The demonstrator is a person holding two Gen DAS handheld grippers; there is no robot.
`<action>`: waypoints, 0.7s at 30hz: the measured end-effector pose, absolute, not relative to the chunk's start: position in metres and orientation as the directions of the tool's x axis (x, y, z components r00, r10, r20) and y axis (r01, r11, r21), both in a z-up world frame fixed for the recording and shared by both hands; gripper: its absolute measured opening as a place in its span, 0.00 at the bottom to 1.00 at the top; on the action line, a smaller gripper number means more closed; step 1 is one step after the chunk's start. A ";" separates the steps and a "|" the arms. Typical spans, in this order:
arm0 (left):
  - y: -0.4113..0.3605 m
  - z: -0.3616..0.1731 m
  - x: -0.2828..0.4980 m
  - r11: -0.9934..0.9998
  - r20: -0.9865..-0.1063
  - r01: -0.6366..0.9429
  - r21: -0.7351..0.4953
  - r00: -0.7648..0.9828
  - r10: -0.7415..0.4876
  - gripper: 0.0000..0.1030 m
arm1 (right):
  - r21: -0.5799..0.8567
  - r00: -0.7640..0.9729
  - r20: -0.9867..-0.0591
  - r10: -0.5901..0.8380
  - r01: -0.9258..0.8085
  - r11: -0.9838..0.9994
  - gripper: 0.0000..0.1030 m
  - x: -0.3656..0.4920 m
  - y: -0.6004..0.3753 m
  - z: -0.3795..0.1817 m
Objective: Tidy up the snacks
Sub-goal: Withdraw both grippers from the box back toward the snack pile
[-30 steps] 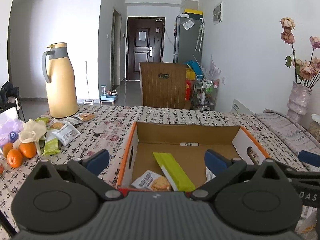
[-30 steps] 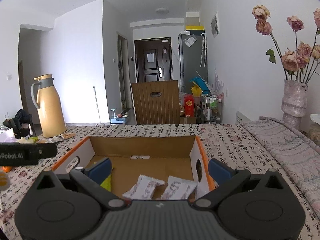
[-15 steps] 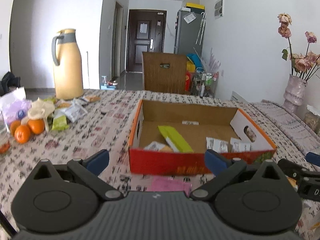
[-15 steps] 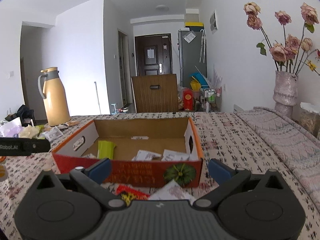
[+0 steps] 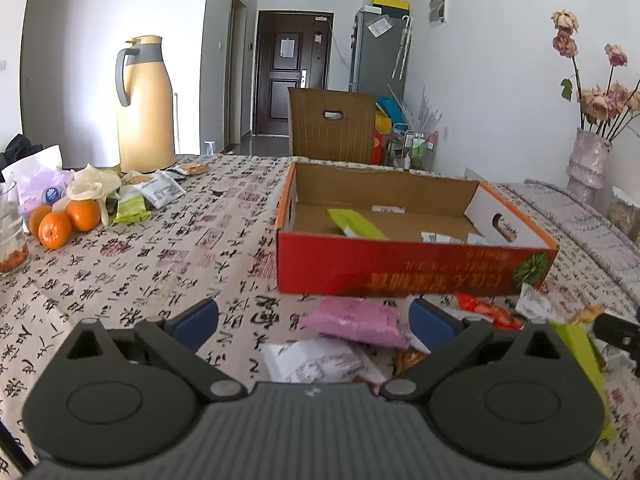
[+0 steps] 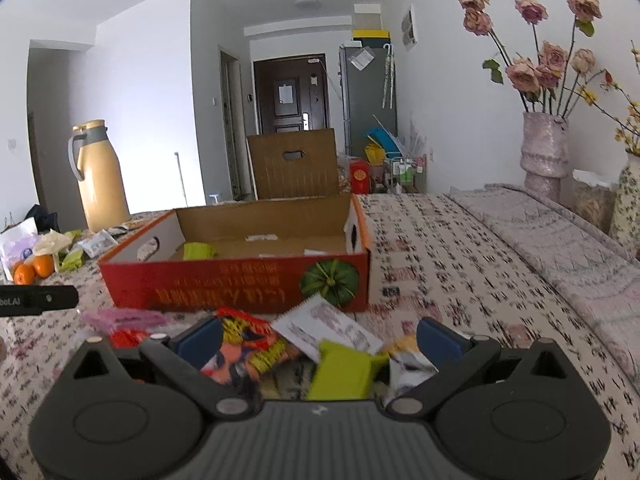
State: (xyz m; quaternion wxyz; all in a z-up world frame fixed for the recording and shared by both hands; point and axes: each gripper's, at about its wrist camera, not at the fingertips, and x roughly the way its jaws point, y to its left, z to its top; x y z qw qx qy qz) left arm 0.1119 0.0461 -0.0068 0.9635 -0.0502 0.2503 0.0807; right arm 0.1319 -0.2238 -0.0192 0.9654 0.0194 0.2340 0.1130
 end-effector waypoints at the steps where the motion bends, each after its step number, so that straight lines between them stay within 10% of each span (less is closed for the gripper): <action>1: 0.047 -0.010 0.112 0.981 -0.492 -0.185 -0.055 0.860 0.134 1.00 | 0.089 0.865 -0.450 0.223 -0.205 0.975 1.00 0.130 -0.226 -0.022; 21: 0.049 -0.036 0.116 0.982 -0.481 -0.183 -0.052 0.866 0.136 1.00 | 0.093 0.862 -0.484 0.149 -0.118 0.989 1.00 0.129 -0.255 -0.041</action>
